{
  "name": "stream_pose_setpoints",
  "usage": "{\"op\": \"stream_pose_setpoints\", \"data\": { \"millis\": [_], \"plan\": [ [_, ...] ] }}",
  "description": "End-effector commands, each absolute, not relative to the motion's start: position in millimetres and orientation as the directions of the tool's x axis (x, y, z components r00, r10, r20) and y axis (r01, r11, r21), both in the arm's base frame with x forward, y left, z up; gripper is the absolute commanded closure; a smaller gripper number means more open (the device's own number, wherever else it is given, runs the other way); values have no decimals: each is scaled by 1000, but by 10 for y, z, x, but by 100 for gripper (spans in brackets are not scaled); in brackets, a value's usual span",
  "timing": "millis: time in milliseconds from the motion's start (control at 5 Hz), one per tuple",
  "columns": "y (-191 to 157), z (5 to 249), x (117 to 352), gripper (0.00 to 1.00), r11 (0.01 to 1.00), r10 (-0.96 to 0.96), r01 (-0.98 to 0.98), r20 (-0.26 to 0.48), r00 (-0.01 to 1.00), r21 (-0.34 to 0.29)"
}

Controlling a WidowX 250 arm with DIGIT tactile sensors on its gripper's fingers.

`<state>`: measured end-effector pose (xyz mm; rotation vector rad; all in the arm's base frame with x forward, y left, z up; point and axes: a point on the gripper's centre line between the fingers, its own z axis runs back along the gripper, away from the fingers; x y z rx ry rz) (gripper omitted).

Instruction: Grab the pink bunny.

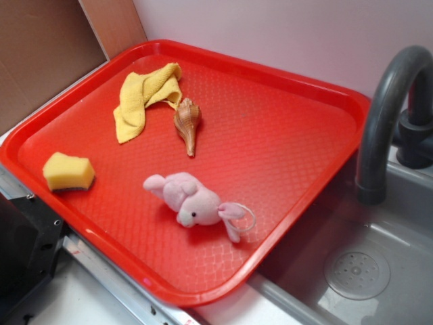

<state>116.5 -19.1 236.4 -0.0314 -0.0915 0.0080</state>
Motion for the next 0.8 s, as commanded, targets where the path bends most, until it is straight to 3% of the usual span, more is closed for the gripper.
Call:
{"op": "stream_pose_setpoints", "data": {
  "millis": [0, 400, 600],
  "plan": [
    [-191, 2364, 1165, 0, 999, 9, -7, 91, 996, -32],
    [-327, 2246, 1346, 0, 949, -310, 313, 70, 948, -43],
    [-450, 2202, 1395, 0, 878, -476, 478, 60, 877, -27]
  ]
}}
